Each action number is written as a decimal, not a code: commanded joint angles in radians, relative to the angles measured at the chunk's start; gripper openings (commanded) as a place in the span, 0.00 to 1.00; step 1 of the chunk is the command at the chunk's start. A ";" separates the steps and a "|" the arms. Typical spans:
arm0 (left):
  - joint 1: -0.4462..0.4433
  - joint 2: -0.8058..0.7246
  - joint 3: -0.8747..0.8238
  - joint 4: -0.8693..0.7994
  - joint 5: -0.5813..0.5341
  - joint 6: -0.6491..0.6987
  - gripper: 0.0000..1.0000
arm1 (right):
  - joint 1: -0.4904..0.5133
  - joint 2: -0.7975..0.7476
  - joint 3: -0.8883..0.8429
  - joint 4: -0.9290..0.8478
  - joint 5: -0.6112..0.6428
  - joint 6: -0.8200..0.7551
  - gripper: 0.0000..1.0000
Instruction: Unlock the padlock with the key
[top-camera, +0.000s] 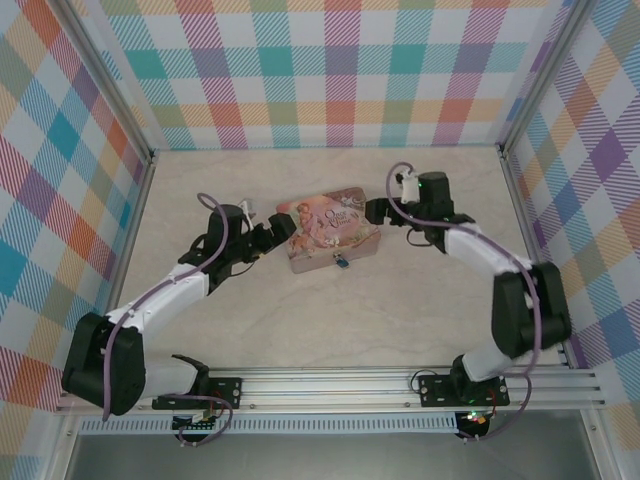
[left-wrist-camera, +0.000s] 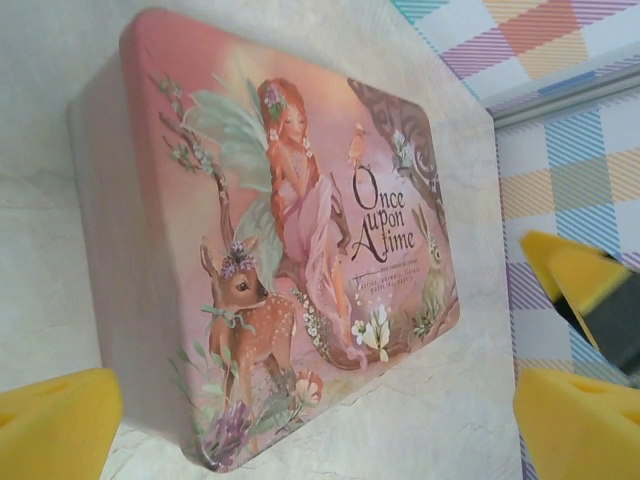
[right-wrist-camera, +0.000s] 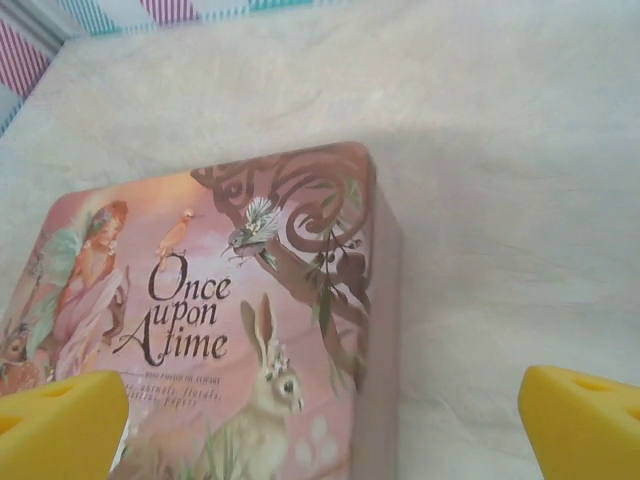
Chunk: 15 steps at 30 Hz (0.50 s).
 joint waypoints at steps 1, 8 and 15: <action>0.008 -0.019 0.048 -0.054 -0.024 0.025 1.00 | 0.056 -0.128 -0.174 0.110 0.107 -0.076 1.00; 0.003 0.066 0.154 0.000 0.063 0.005 1.00 | 0.300 -0.260 -0.448 0.313 0.400 -0.138 1.00; -0.040 0.225 0.271 0.053 0.122 0.003 0.94 | 0.418 -0.169 -0.558 0.503 0.412 -0.160 0.83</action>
